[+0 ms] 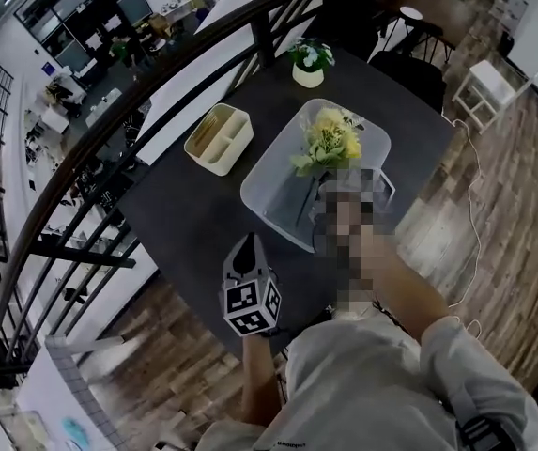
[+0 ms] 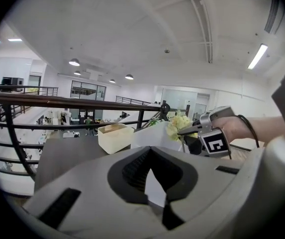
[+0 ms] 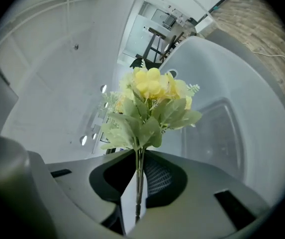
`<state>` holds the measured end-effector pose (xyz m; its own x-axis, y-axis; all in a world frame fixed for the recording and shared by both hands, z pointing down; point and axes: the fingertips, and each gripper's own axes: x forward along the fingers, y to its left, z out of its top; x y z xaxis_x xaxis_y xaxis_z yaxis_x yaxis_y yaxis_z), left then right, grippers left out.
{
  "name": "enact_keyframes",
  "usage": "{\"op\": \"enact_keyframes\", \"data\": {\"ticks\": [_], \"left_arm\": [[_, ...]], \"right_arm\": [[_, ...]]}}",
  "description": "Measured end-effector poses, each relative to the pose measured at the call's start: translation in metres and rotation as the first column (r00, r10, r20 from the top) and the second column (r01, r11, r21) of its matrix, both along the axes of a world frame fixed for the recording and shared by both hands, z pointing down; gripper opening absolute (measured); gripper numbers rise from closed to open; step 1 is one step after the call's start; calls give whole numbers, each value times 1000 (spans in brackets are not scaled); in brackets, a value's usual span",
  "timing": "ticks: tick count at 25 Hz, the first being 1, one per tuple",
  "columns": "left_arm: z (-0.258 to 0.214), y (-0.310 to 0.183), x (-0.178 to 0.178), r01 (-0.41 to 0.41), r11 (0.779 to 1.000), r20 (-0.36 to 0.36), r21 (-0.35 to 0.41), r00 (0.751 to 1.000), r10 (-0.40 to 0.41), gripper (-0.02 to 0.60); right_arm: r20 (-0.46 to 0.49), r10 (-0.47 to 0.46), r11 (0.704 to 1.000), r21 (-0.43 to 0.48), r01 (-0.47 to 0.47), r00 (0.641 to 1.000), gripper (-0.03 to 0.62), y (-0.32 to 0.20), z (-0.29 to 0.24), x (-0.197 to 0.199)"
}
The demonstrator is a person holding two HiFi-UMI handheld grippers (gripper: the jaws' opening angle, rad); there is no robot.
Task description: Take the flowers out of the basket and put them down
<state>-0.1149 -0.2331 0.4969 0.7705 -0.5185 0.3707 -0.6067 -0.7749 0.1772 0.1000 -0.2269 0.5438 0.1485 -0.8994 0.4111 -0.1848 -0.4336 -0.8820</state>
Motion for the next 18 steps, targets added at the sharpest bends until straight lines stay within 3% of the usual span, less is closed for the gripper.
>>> {"op": "enact_keyframes", "data": {"ticks": [13,18], "left_arm": [[17,-19,9,18,999,14,-45,1000,-18,23],[21,-19,-3,74,996,36,-44,997,-73,23]], "right_arm": [[35,122,983,-145,-116,992,74,0,53,16],[58,129,978,-174,-118,990,73,1,70,12]]}}
